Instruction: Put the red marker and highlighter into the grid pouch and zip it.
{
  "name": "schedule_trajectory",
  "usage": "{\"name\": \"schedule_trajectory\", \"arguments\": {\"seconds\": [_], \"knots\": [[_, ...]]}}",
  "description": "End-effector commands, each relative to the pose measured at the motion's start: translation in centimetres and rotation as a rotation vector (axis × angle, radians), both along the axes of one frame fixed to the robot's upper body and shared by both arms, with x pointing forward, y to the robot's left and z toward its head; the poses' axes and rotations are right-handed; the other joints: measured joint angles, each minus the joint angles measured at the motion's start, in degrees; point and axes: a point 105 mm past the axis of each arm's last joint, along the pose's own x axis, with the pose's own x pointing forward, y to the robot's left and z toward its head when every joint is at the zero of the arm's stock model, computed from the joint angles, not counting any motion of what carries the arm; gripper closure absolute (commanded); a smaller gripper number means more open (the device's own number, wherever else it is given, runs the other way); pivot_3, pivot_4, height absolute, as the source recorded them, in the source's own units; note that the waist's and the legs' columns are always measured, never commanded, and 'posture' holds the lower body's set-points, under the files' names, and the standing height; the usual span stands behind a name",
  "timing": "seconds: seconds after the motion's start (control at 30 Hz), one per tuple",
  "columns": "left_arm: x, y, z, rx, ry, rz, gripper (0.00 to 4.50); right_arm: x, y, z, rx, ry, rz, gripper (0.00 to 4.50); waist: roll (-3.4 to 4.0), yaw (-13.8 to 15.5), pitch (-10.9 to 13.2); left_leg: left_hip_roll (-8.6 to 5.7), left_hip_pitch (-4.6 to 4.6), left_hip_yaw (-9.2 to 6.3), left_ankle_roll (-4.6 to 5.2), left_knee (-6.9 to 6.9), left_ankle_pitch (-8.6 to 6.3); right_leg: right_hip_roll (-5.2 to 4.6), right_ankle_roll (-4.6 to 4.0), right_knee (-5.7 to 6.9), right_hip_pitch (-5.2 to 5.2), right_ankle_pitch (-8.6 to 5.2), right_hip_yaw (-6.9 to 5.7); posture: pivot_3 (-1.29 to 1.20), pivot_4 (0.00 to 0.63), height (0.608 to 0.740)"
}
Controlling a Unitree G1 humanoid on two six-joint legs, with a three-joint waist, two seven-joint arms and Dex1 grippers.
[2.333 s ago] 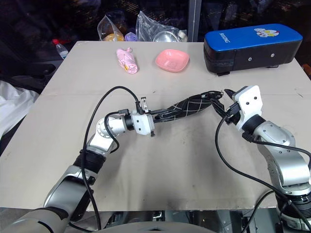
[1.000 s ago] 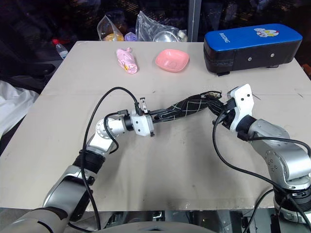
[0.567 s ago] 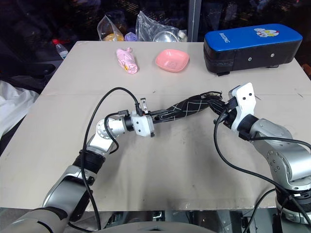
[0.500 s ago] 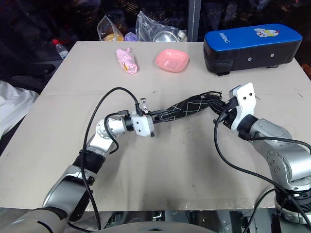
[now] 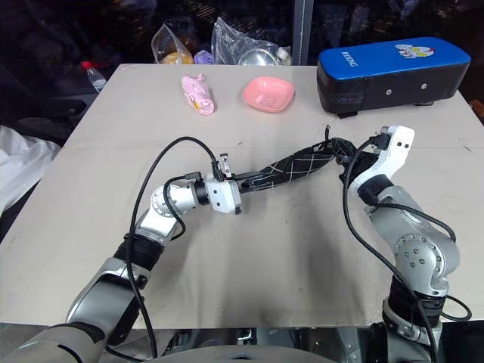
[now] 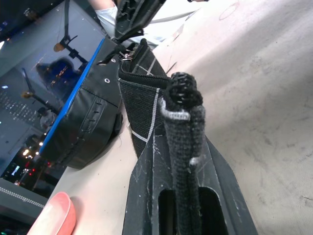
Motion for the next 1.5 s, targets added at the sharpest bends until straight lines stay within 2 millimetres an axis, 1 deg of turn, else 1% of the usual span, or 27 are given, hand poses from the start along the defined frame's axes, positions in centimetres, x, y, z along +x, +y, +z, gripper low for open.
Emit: {"name": "schedule_trajectory", "arguments": {"seconds": [0.03, 0.27, 0.43, 0.57, 0.7, 0.83, 0.93, 1.07, 1.17, 1.2, 1.3, 1.37, 1.4, 1.5], "knots": [[-0.2, 0.0, 0.4, -0.005, -0.022, -0.002, 4.5, -0.1, -0.4, 1.0, 0.03, -0.032, -0.041, 4.48, 0.0, -0.01, 0.0, 0.0, 0.0, 0.0, 0.0, 0.0, 0.0, 0.0, 0.0, 0.0, 0.0, 0.0, 0.0, 0.0, 0.15, 0.737], [-0.2, 0.1, 0.4, -0.004, -0.021, 0.0, 4.5, 0.4, -0.6, 0.9, 0.098, -0.016, -0.099, 4.48, 0.0, -0.22, 0.0, 0.0, 0.0, -0.01, 0.0, 0.0, 0.0, 0.0, 0.0, 0.01, 0.0, 0.0, -0.01, 0.0, 0.15, 0.737], [-0.1, 0.2, 0.4, -0.003, -0.021, 0.002, 4.5, 0.3, -0.3, 0.7, 0.071, -0.02, -0.083, 4.48, 0.0, -0.31, 0.0, 0.0, 0.0, -0.01, 0.0, 0.0, 0.0, 0.0, 0.0, 0.01, 0.0, 0.0, 0.0, 0.0, 0.15, 0.737], [-0.1, 0.2, 0.4, -0.002, -0.02, 0.003, 4.5, -0.4, 0.1, 0.6, -0.047, -0.051, -0.012, 4.48, 0.0, -0.28, 0.0, 0.02, 0.0, 0.0, 0.01, 0.0, 0.0, -0.01, 0.0, -0.01, 0.0, 0.0, 0.0, 0.0, 0.15, 0.737], [-0.1, 0.1, 0.3, 0.0, -0.02, 0.002, 4.5, -1.6, 0.2, 0.3, -0.258, -0.107, 0.109, 4.48, 0.0, -0.28, 0.0, 0.02, -0.01, -0.01, 0.02, -0.01, -0.01, -0.01, 0.0, -0.03, 0.0, 0.0, 0.01, 0.0, 0.15, 0.737], [0.0, 0.2, 0.4, 0.003, -0.02, 0.002, 4.5, -2.4, 0.1, -0.4, -0.506, -0.138, 0.204, 4.48, 0.0, -0.3, 0.0, 0.0, 0.0, -0.02, 0.03, -0.01, -0.02, 0.0, 0.0, -0.03, 0.0, 0.0, 0.01, 0.0, 0.15, 0.737], [0.0, 0.2, 0.4, 0.004, -0.02, 0.001, 4.5, -2.7, 0.0, -0.8, -0.649, -0.155, 0.26, 4.48, -0.01, -0.29, 0.0, -0.01, 0.0, -0.02, 0.04, -0.01, -0.02, 0.0, 0.0, -0.03, 0.0, 0.0, 0.0, 0.0, 0.15, 0.737], [0.0, 0.2, 0.3, 0.004, -0.019, 0.0, 4.5, -2.9, 0.2, -0.7, -0.714, -0.179, 0.294, 4.48, -0.01, -0.26, 0.01, -0.02, 0.0, -0.03, 0.03, 0.0, -0.02, 0.01, 0.01, -0.03, 0.0, 0.0, 0.0, 0.0, 0.15, 0.737], [0.0, 0.2, 0.3, 0.005, -0.018, 0.0, 4.5, -3.0, 0.3, -1.3, -0.811, -0.185, 0.322, 4.48, -0.01, -0.25, 0.01, -0.02, 0.0, -0.02, 0.03, 0.0, -0.02, 0.01, 0.01, -0.04, 0.0, 0.0, 0.01, 0.0, 0.15, 0.737], [0.0, 0.2, 0.3, 0.006, -0.018, 0.0, 4.5, -2.9, 0.3, -1.4, -0.813, -0.184, 0.321, 4.48, -0.02, -0.25, 0.01, -0.02, 0.0, -0.01, 0.03, 0.0, -0.02, 0.0, 0.01, -0.04, 0.0, 0.0, 0.01, 0.0, 0.15, 0.737], [0.0, 0.3, 0.3, 0.008, -0.019, 0.001, 4.5, -2.7, 0.0, -1.3, -0.737, -0.166, 0.283, 4.48, -0.02, -0.21, 0.01, -0.02, 0.0, -0.03, 0.02, 0.0, -0.01, 0.01, 0.01, -0.03, 0.0, 0.0, 0.0, 0.0, 0.15, 0.737], [0.0, 0.3, 0.3, 0.01, -0.019, 0.001, 4.5, -2.8, 0.0, -1.2, -0.689, -0.158, 0.277, 3.98, -0.02, -0.17, 0.01, -0.02, 0.0, -0.03, 0.01, 0.0, -0.01, 0.01, 0.01, -0.03, 0.0, 0.0, 0.0, 0.0, 0.15, 0.737], [0.0, 0.3, 0.3, 0.01, -0.019, 0.001, 4.5, -2.8, 0.1, -1.0, -0.661, -0.16, 0.269, 3.64, -0.02, -0.16, 0.01, -0.02, 0.0, -0.02, 0.01, 0.01, -0.01, 0.01, 0.01, -0.03, 0.0, 0.0, 0.0, 0.0, 0.15, 0.737], [0.0, 0.3, 0.3, 0.012, -0.02, -0.001, 4.5, -2.7, 0.4, -0.4, -0.609, -0.168, 0.251, 2.24, -0.03, -0.13, 0.01, -0.02, 0.0, -0.01, 0.01, 0.02, -0.01, 0.01, 0.01, -0.03, 0.01, 0.0, 0.01, 0.0, 0.15, 0.737]]}}
